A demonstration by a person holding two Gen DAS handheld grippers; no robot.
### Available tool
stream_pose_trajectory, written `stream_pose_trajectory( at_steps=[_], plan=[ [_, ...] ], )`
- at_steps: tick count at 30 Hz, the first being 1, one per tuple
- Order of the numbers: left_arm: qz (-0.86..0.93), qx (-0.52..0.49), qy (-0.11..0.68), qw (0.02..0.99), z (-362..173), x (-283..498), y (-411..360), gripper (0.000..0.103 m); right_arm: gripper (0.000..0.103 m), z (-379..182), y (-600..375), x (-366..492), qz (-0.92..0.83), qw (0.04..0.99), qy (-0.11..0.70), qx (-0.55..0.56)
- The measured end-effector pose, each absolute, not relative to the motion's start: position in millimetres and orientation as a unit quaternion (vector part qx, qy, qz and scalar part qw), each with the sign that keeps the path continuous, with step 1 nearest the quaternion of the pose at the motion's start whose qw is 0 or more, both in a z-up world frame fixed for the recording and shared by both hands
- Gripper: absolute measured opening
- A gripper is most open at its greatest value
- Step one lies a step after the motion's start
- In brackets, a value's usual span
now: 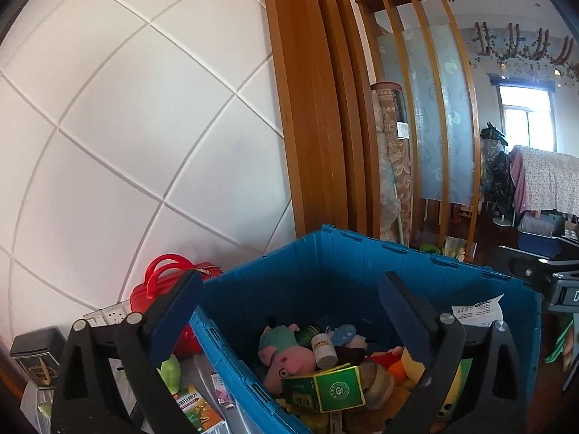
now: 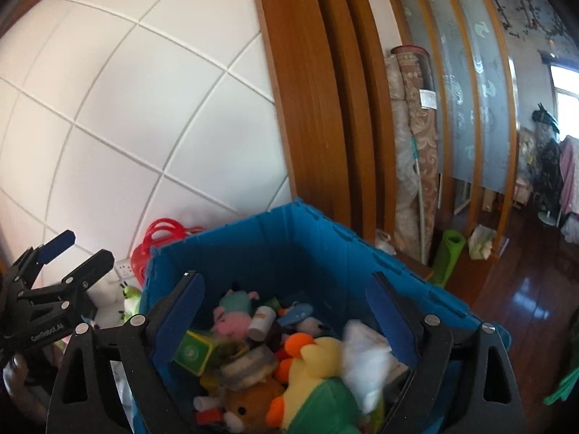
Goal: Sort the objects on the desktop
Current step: 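Carry the green box and wipes pack into the blue crate and open both tools, then withdraw both tools from the crate back over the bed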
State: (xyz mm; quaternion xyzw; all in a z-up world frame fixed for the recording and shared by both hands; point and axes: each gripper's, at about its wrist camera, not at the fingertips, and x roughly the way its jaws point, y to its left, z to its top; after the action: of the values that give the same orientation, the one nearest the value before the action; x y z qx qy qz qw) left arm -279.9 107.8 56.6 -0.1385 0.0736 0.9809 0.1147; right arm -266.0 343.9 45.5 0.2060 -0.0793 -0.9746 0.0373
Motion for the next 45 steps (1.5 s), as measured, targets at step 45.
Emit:
stream_pose_trajectory(
  at_steps=[45],
  plan=[
    [0.950,-0.247,0.050,-0.184,-118,-81,-190,0.100,0.102,-61,88,-165,-0.934,0.250,0.020,0.253]
  ],
)
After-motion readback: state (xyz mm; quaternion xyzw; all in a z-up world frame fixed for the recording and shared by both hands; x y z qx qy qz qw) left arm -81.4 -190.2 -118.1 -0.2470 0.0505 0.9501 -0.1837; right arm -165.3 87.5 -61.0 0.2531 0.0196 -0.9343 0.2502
